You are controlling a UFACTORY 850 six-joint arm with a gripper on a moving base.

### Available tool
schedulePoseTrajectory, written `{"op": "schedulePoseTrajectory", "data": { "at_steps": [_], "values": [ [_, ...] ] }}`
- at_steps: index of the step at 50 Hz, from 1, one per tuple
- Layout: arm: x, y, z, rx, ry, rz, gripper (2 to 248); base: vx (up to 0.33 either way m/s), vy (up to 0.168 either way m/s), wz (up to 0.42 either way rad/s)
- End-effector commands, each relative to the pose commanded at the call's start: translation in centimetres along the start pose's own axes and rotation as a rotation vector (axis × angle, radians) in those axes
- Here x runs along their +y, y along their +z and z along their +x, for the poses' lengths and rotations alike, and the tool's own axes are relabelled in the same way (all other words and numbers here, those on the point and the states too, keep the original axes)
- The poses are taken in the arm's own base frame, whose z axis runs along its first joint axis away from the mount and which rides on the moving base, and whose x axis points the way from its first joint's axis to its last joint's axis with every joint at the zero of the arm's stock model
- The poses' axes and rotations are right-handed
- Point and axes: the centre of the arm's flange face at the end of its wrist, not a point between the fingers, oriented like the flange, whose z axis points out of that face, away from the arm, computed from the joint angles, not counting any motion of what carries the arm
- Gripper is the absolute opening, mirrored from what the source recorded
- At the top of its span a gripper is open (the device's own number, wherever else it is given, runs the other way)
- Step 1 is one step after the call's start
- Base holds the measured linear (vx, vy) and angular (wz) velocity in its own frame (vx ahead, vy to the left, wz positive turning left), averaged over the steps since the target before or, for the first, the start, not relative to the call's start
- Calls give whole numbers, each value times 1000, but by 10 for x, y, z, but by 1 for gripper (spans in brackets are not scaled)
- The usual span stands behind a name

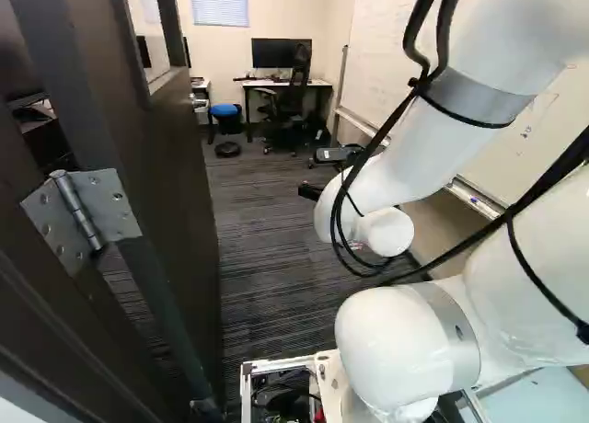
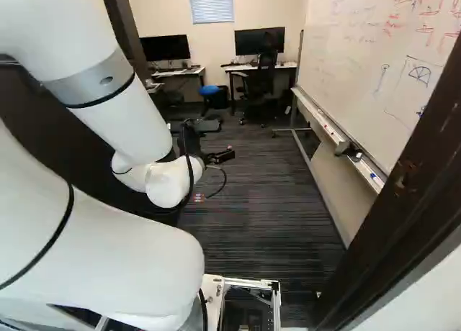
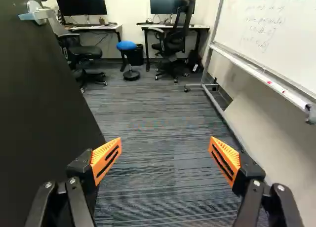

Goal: Open the door and move inside

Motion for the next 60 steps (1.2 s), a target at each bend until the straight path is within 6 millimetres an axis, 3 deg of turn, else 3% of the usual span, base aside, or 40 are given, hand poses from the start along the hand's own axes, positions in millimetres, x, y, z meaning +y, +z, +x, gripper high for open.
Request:
{"op": "schedulePoseTrajectory", "data": {
  "at_steps": [60],
  "values": [
    [0, 0, 0, 0, 0, 0, 247, 144, -29, 21]
  ]
}}
